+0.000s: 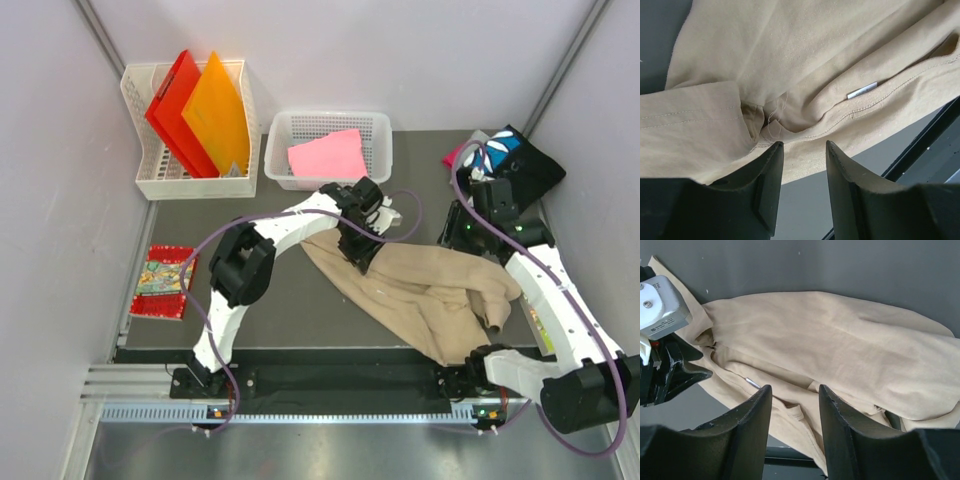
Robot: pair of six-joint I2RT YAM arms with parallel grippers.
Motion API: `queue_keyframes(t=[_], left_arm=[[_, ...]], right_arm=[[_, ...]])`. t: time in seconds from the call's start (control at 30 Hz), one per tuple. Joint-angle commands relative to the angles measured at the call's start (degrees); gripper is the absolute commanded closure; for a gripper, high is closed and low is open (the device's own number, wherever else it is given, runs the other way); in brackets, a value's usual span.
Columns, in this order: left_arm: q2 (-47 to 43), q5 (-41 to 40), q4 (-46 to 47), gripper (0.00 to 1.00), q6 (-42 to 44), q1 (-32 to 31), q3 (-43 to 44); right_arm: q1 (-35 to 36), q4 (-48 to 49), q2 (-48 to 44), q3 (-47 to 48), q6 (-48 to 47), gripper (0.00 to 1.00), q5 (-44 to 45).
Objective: Fold and stack the t-shirts
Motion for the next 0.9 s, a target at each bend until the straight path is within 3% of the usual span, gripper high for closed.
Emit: queue_keyframes(t=[0.0, 0.47, 0.57, 0.6, 0.63, 0.73, 0.87], left_arm=[[1.39, 0.40, 0.19, 0.56, -0.42, -0.16, 1.46], [4.29, -3.02, 2.82, 0.56, 2.39, -0.07, 1.19], [4.99, -3.64, 2.83, 0.71, 3.00, 0.02, 1.11], [4.99, -3.90, 2.48, 0.88, 3.09, 0.19, 1.19], [4.73, -3.82, 1.69, 0.99, 3.27, 0.37, 1.20], [1.58, -1.20, -1.03, 1.00, 4.23, 2.47, -0.20], [-9.29, 0.75, -4.98, 1.00, 7.91, 7.56, -4.59]], right_arm=[[-0.94, 1.46, 0.61, 1.98, -0.98, 0.58, -0.73], [-1.02, 1.20, -0.97, 0.84, -0.37, 0.60, -2.22], [-1.11, 1.20, -1.24, 0.58, -0.36, 0.63, -2.14], [-1.02, 1.20, -1.24, 0.49, -0.37, 0.67, -2.14], [-1.11, 1.20, -1.24, 0.49, -0.63, 0.68, -1.96], [-1.11, 1.03, -0.62, 0.23, -1.42, 0.73, -1.35], [-1.37, 1.46, 0.34, -0.91, -2.39, 0.73, 0.40]])
